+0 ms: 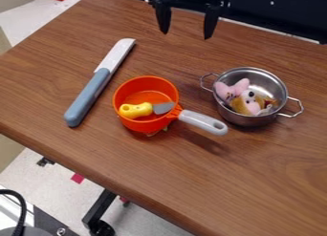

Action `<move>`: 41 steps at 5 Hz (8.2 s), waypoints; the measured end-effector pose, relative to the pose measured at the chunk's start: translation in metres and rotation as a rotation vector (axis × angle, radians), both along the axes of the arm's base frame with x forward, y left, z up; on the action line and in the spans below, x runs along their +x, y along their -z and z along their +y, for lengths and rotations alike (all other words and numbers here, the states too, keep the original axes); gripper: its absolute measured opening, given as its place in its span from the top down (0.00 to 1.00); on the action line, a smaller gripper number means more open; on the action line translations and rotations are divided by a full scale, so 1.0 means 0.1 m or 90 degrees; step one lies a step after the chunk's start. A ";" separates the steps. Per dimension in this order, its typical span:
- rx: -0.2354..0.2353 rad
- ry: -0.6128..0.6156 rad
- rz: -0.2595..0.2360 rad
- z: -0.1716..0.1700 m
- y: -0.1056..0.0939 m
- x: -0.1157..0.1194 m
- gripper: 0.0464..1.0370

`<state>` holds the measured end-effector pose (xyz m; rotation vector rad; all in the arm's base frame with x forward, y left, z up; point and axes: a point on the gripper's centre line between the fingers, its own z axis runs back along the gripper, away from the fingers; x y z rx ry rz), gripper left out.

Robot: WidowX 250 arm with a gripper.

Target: Gethe yellow knife out of the red pot

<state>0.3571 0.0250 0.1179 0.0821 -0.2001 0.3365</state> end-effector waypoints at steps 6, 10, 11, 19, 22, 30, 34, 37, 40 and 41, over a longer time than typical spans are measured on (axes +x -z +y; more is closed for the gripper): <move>0.014 0.518 0.082 0.32 0.26 -0.53 0.04; 0.058 0.535 0.071 0.40 0.42 -0.72 0.04; 0.058 0.542 0.071 0.39 0.46 -0.73 0.04; 0.068 0.529 0.102 0.29 0.85 -0.89 0.64; 0.066 0.412 0.027 0.34 0.60 -0.73 0.76; 0.081 0.099 -0.030 0.46 0.64 0.42 0.76; 0.037 0.088 0.033 0.43 0.81 0.21 0.70; -0.024 0.063 0.072 0.49 0.71 0.17 0.04; -0.029 -0.026 -0.014 0.31 0.25 0.25 0.04; -0.056 -0.023 -0.018 0.01 0.05 0.35 0.04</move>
